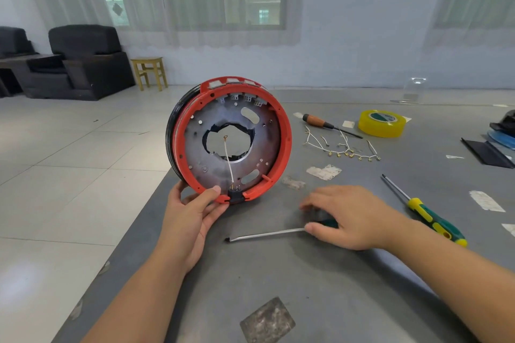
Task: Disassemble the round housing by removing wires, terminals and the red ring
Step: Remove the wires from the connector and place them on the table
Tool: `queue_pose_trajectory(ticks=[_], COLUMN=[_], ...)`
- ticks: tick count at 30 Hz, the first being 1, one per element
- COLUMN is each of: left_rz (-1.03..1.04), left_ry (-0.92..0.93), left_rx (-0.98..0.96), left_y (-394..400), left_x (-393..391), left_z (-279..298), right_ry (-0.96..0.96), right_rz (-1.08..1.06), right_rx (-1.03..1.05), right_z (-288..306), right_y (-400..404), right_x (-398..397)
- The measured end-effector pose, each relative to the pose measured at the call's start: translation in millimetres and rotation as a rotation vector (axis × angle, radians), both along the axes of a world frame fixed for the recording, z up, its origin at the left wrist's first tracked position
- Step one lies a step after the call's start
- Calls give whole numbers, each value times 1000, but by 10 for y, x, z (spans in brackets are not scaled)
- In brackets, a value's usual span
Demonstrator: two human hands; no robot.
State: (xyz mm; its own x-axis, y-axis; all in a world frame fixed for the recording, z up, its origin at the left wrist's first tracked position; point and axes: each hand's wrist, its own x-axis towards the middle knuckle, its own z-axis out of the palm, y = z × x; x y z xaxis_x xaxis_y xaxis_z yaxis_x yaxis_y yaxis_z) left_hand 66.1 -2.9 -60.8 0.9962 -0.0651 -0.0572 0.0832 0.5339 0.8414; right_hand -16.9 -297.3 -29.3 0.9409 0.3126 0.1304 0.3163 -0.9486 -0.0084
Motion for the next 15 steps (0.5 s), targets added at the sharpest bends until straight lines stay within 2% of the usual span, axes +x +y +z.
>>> queue_pose_trajectory(ticks=[4,15], left_rz=[2,-10], left_ry=[-2,-3], left_rx=[-5,-28], left_y=[-6,9], left_x=[17,43], left_z=[-11,-44], right_ry=[-46,-50], right_rz=[43,34], right_rx=[4,215], right_z=[-98,-222], right_y=[-105,-207], right_x=[-145,-149])
